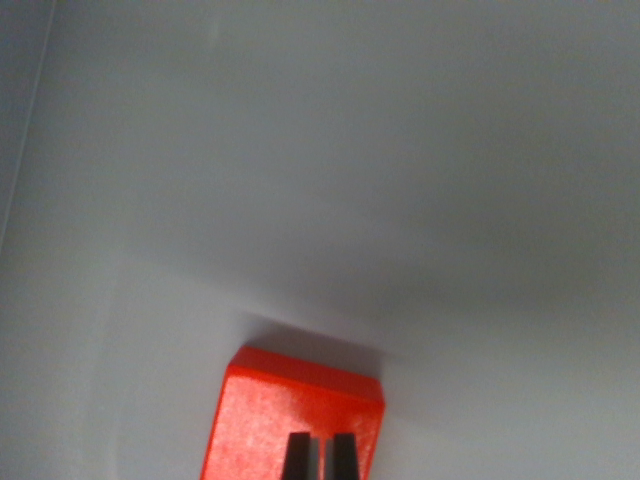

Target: Reach red block

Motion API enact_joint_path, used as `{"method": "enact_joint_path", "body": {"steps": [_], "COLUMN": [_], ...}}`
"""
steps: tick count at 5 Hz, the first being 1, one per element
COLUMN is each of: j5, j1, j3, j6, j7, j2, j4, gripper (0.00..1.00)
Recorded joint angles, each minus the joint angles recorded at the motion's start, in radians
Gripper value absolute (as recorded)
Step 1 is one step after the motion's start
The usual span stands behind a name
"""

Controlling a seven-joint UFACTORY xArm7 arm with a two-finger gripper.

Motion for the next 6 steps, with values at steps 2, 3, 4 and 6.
{"method": "enact_joint_path", "body": {"steps": [2, 3, 4, 6], "j5": [-0.0022, -0.0022, -0.0037, -0.0046], "j1": [0.0069, 0.0069, 0.0116, 0.0144], "j3": [0.005, 0.005, 0.009, 0.011], "j6": [-0.022, -0.022, -0.038, -0.047], "j7": [0.005, 0.005, 0.009, 0.011], "j2": [0.006, 0.006, 0.009, 0.012], "j4": [-0.019, -0.019, -0.032, -0.040], "gripper": [0.00, 0.00, 0.00, 0.00]}}
